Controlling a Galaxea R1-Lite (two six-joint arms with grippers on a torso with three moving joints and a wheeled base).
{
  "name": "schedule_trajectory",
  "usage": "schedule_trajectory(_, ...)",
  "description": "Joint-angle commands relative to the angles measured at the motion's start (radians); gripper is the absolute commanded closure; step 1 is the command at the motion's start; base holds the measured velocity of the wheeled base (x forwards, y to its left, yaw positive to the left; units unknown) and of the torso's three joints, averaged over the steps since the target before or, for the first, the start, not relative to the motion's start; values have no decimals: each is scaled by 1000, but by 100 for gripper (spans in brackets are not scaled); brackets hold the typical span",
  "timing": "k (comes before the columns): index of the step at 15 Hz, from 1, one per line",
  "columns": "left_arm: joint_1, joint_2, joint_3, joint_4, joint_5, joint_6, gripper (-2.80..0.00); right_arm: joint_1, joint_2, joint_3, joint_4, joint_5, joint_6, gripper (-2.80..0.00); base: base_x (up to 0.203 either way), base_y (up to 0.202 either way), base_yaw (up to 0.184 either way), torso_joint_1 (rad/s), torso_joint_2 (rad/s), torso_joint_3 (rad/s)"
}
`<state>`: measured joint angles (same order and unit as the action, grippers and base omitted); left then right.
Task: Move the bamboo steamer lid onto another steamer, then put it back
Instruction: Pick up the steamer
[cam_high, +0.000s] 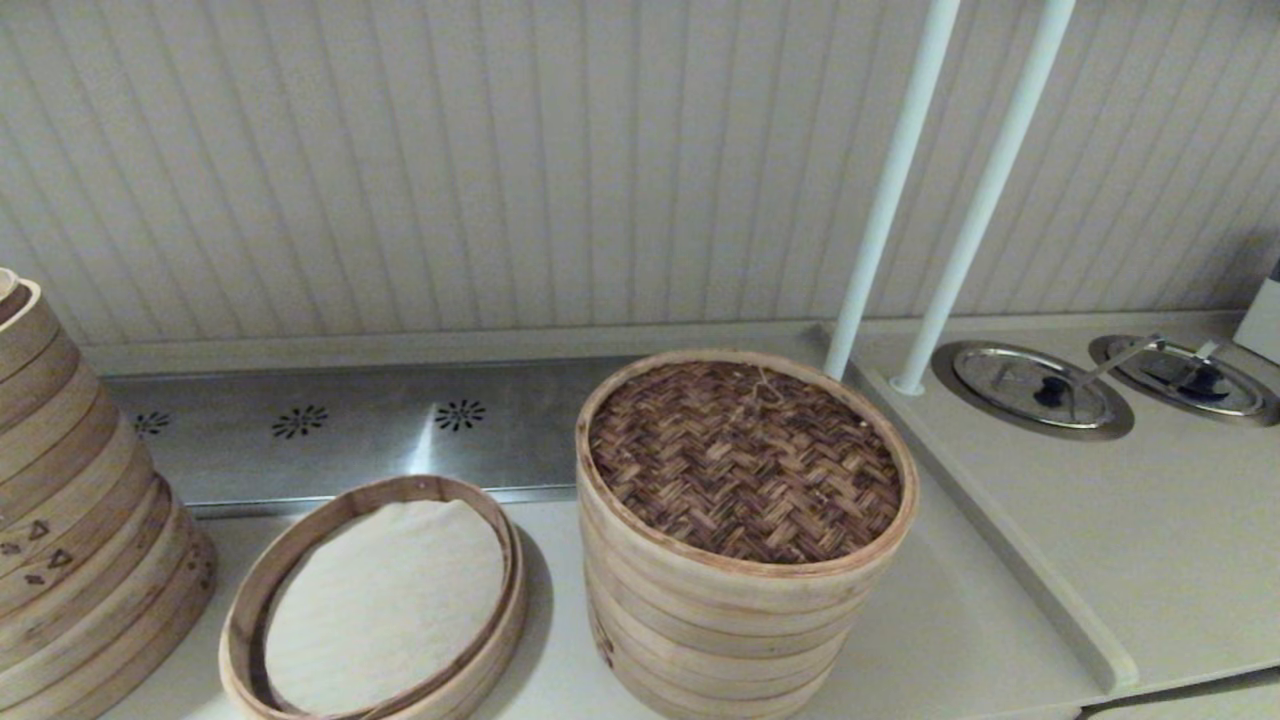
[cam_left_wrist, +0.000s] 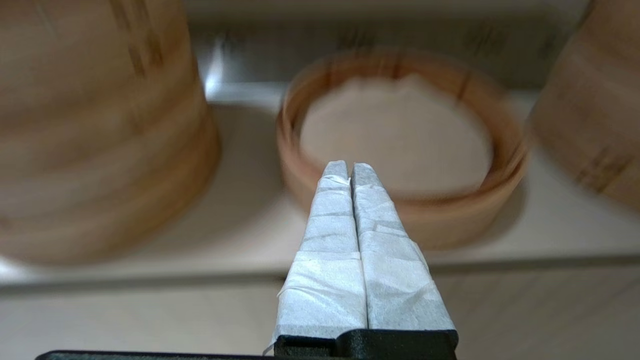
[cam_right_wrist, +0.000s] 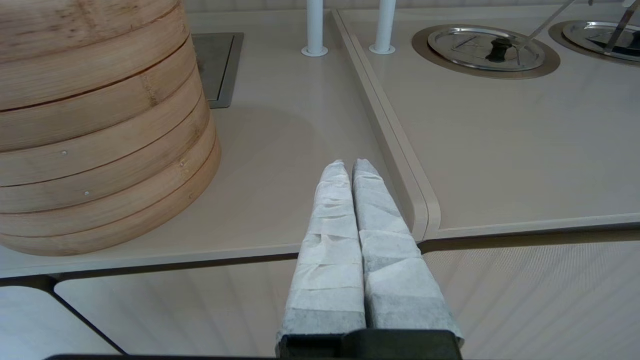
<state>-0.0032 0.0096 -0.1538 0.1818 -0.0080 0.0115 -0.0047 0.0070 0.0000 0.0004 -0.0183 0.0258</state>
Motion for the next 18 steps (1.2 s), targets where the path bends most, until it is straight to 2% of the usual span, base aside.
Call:
schedule_trajectory(1, 0, 97, -112, 13, -26, -1, 0, 0, 1, 5, 0, 0, 0, 0, 0, 0, 0, 0, 0, 0)
schedule_trajectory(5, 0, 360, -301, 11, -92, -7, 0, 0, 1, 3, 0, 0, 0, 0, 0, 0, 0, 0, 0, 0)
schedule_trajectory(9, 1, 612, -516, 18, -234, -32, 0, 0, 1, 4, 0, 0, 0, 0, 0, 0, 0, 0, 0, 0)
schedule_trajectory(12, -13, 803, -679, 31, -293, -47, 0, 0, 1, 3, 0, 0, 0, 0, 0, 0, 0, 0, 0, 0)
schedule_trajectory(13, -45, 843, -717, 35, -300, -50, 0, 0, 1, 3, 0, 0, 0, 0, 0, 0, 0, 0, 0, 0)
schedule_trajectory(16, -254, 997, -796, 31, -299, -62, 0, 0, 1, 5, 0, 0, 0, 0, 0, 0, 0, 0, 0, 0)
schedule_trajectory(18, -360, 1121, -872, 29, -298, -97, 0, 0, 0, 4, 0, -1, 0, 0, 0, 0, 0, 0, 0, 0)
